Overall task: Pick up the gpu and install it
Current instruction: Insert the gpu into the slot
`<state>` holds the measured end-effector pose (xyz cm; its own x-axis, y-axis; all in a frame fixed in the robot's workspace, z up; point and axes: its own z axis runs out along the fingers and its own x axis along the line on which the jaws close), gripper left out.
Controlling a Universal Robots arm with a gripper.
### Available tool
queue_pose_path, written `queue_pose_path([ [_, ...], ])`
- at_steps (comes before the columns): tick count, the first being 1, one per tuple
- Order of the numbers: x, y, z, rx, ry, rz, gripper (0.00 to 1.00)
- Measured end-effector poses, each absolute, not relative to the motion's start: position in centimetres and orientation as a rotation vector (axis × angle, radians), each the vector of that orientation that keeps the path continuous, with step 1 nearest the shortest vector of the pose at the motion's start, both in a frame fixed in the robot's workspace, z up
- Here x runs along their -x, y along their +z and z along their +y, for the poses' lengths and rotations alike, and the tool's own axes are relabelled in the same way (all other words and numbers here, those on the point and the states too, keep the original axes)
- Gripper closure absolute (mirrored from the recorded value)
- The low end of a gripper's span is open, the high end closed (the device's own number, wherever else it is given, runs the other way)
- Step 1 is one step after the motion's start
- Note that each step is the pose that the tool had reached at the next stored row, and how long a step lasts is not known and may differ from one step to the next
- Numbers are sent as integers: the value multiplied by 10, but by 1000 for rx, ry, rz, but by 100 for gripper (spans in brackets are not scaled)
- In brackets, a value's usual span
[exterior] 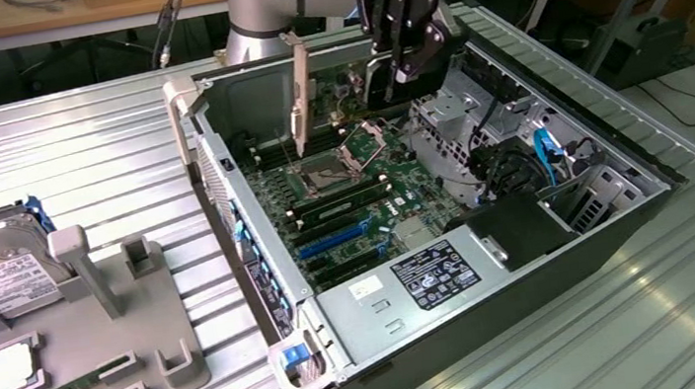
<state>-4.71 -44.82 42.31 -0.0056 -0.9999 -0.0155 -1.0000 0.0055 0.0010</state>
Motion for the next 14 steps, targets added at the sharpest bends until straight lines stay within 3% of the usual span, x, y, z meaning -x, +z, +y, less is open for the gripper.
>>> queue_pose_path([
  [14, 47, 411, -448, 2207, 12, 2216, 72],
])
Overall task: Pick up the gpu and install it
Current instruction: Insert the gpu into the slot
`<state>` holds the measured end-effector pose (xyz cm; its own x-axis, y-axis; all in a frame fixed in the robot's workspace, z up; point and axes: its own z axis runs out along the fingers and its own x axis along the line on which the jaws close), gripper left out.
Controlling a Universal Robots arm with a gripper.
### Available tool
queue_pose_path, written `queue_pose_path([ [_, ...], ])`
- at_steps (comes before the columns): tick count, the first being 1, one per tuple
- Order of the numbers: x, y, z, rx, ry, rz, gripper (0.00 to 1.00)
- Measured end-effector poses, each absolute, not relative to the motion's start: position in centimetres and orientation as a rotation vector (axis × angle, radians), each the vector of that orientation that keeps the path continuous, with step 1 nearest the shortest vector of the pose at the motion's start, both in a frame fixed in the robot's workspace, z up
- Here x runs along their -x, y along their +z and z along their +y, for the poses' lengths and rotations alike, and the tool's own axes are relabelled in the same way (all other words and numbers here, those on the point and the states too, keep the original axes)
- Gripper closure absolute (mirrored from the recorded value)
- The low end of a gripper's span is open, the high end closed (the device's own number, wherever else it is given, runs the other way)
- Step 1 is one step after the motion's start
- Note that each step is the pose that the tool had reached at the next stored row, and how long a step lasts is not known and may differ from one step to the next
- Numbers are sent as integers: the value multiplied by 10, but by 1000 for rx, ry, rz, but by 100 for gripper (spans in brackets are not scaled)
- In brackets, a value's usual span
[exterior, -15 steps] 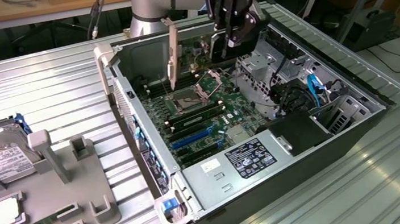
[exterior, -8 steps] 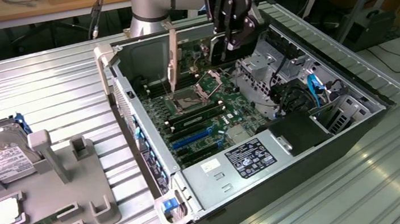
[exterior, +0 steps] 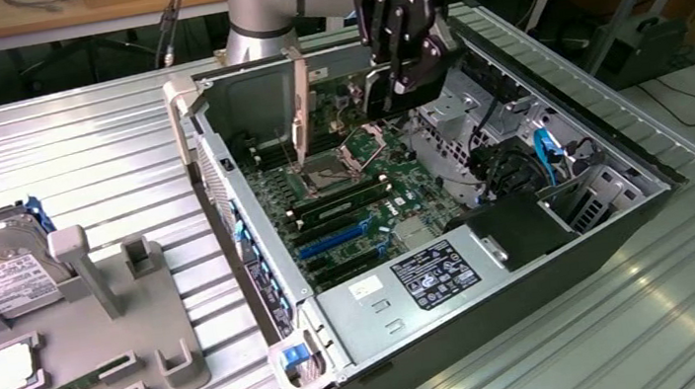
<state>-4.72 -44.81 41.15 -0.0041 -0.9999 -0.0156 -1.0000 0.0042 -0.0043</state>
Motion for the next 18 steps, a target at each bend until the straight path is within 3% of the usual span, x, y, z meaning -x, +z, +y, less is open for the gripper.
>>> queue_pose_path([
  [18, 47, 401, -448, 2205, 8, 2214, 72],
])
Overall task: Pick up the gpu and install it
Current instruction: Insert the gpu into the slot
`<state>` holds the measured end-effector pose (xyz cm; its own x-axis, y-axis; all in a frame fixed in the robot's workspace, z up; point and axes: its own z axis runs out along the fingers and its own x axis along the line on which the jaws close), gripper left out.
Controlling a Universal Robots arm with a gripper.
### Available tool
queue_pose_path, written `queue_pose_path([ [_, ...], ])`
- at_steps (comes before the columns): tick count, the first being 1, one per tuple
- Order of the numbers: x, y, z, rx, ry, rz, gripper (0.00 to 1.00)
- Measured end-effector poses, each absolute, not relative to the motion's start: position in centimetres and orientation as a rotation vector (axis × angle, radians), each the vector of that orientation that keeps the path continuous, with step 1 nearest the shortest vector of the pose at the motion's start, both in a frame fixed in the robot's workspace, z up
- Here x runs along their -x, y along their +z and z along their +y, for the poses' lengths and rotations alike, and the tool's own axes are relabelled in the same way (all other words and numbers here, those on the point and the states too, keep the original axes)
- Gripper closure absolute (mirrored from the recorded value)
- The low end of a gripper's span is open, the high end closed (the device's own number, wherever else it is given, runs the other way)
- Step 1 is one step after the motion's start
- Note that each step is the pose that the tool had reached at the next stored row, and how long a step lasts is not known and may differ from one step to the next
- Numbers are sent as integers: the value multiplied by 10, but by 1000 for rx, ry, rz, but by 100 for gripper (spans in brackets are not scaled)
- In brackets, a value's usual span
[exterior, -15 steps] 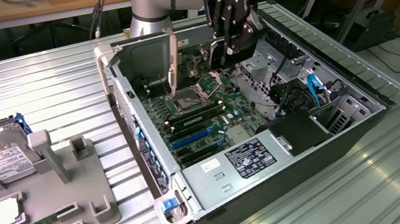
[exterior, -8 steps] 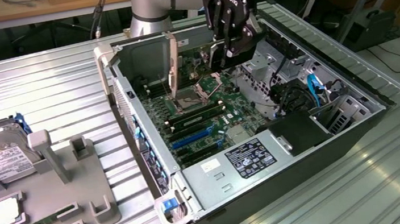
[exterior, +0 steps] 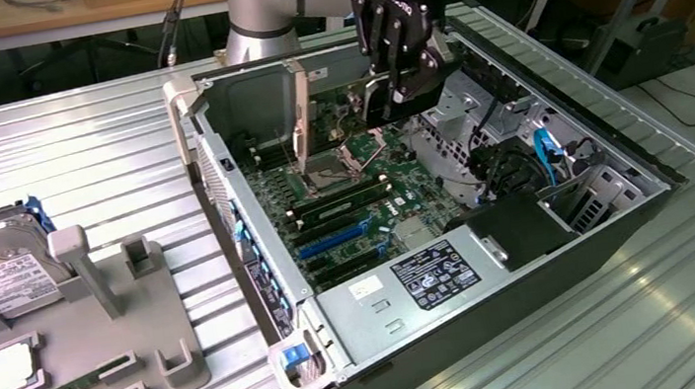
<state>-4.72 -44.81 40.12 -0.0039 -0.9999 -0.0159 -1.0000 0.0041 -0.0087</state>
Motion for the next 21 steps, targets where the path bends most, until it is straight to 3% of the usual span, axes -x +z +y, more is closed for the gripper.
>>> queue_pose_path([
  [21, 47, 389, -448, 2202, 13, 2211, 72],
])
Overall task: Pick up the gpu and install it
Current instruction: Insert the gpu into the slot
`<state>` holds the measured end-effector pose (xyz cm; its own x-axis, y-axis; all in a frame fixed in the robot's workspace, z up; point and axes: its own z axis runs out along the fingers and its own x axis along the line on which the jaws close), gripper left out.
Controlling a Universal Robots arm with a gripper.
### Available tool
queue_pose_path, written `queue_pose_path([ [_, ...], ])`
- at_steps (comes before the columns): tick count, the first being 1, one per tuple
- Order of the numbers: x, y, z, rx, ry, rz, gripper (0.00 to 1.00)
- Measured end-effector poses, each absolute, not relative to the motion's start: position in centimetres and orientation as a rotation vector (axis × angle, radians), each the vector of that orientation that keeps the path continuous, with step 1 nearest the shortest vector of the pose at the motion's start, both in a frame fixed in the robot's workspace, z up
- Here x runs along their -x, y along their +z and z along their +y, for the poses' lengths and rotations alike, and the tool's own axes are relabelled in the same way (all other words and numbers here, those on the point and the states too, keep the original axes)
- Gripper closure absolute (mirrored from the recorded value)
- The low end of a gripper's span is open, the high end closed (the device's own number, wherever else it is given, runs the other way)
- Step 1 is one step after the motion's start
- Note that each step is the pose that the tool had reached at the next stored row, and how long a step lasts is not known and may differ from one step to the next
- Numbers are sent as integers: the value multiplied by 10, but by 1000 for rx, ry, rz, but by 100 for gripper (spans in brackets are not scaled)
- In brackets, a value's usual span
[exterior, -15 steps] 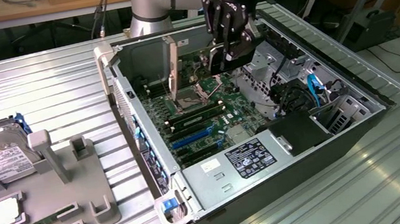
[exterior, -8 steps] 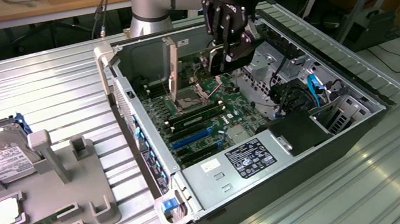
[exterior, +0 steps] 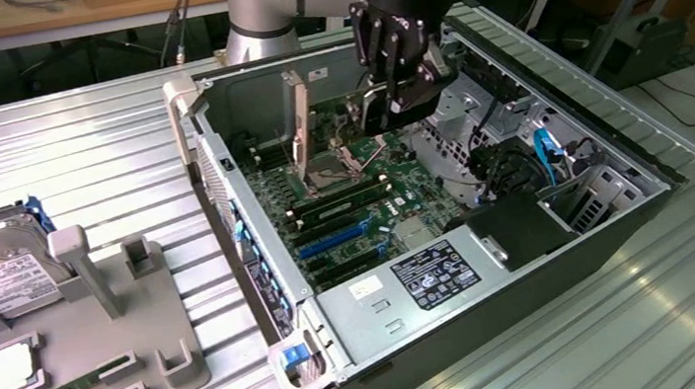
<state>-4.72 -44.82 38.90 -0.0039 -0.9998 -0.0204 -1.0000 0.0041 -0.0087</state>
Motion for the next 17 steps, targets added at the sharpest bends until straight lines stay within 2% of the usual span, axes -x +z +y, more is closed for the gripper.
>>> queue_pose_path([
  [17, 47, 375, -448, 2201, 15, 2210, 72],
])
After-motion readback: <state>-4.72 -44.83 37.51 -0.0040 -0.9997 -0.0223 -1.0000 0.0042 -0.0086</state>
